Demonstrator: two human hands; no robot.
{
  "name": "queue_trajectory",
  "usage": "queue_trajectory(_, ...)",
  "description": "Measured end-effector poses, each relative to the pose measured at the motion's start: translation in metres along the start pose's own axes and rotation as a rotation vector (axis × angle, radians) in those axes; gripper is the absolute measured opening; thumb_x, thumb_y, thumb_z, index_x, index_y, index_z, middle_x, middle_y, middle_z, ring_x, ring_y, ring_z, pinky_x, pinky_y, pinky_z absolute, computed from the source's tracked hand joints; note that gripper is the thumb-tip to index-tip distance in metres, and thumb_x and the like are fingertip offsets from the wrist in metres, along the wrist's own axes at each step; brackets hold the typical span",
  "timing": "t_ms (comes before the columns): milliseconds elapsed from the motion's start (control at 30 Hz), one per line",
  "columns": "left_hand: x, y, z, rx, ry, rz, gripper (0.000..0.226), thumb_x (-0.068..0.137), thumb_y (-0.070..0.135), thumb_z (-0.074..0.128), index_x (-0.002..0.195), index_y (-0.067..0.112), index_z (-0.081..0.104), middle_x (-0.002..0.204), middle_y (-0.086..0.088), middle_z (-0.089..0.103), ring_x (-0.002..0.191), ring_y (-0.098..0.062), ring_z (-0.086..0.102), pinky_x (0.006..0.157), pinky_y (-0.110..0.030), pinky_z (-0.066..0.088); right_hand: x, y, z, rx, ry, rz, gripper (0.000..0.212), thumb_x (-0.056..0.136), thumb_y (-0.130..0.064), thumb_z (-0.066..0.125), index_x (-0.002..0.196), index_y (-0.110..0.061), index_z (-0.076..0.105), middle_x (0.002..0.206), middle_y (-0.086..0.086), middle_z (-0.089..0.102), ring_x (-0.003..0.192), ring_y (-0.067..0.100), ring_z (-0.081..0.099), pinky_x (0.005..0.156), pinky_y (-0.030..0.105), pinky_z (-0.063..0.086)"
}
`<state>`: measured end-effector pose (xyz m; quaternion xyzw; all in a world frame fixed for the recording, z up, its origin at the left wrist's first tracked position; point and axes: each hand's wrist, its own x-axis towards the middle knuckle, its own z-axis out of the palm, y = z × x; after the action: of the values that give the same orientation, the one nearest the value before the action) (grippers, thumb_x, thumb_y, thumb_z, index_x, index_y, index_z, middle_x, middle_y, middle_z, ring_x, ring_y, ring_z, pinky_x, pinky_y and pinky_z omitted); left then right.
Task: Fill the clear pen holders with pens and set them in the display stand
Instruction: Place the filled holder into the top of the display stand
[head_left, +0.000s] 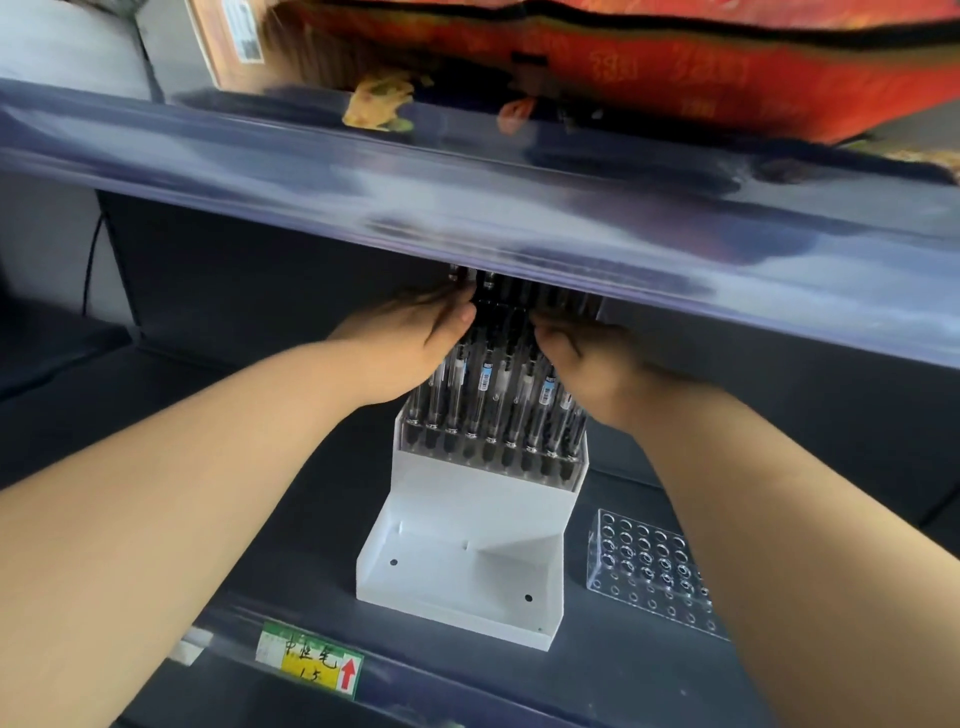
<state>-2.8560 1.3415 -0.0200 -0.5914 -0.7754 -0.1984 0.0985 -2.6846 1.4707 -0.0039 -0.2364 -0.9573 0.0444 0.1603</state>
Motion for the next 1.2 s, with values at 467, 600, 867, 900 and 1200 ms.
queue_trajectory(467,-0.001,0.023,-0.009,0.119,0.001,0.012,0.051,0.100,0.041,0.010,0.148,0.025,0.015,0.155,0.007,0.016,0.142,-0.011,0.013,0.108,-0.019,0.002,-0.021,-0.010,-0.006,-0.097,0.008,-0.004,0.048,0.100,-0.032,0.018,0.148,-0.023,0.021,0.154,0.001,0.025,0.141,0.020,0.023,0.114,0.034,0.021)
queue_trajectory(600,-0.014,0.050,-0.007,0.248,0.024,0.104,0.056,0.097,0.043,0.010,0.149,0.020,0.012,0.156,0.004,0.009,0.143,-0.009,0.006,0.114,-0.026,-0.001,-0.050,-0.018,-0.004,-0.095,0.169,-0.065,0.048,0.100,-0.028,0.024,0.147,-0.017,0.024,0.155,0.000,0.020,0.143,0.013,0.014,0.115,0.029,0.015)
queue_trajectory(867,-0.092,0.105,0.041,0.192,0.037,0.182,0.057,0.098,0.042,0.018,0.149,0.019,0.007,0.157,0.005,0.006,0.143,-0.006,-0.004,0.113,-0.025,-0.012,-0.131,-0.022,0.025,-0.092,0.170,-0.085,0.065,0.090,-0.042,0.005,0.146,-0.014,0.026,0.154,0.001,0.019,0.142,0.008,0.007,0.111,0.021,0.004)
queue_trajectory(900,-0.100,0.109,0.049,0.184,0.007,0.177,0.058,0.098,0.043,0.017,0.149,0.020,0.003,0.157,0.005,0.002,0.143,-0.006,-0.007,0.113,-0.025,-0.013,-0.140,-0.019,0.030,-0.099,0.140,-0.067,0.064,0.091,-0.042,0.005,0.147,-0.016,0.023,0.155,-0.001,0.015,0.140,0.004,0.001,0.111,0.020,0.001)
queue_trajectory(1200,-0.125,0.142,0.105,0.136,-0.134,0.207,0.058,0.098,0.043,0.015,0.149,0.019,0.000,0.157,0.005,-0.007,0.141,-0.005,-0.014,0.108,-0.024,-0.019,-0.199,0.019,0.056,-0.052,0.005,0.144,0.052,0.100,-0.036,0.015,0.150,-0.023,0.006,0.156,-0.011,-0.004,0.141,0.001,-0.009,0.114,0.020,-0.003)
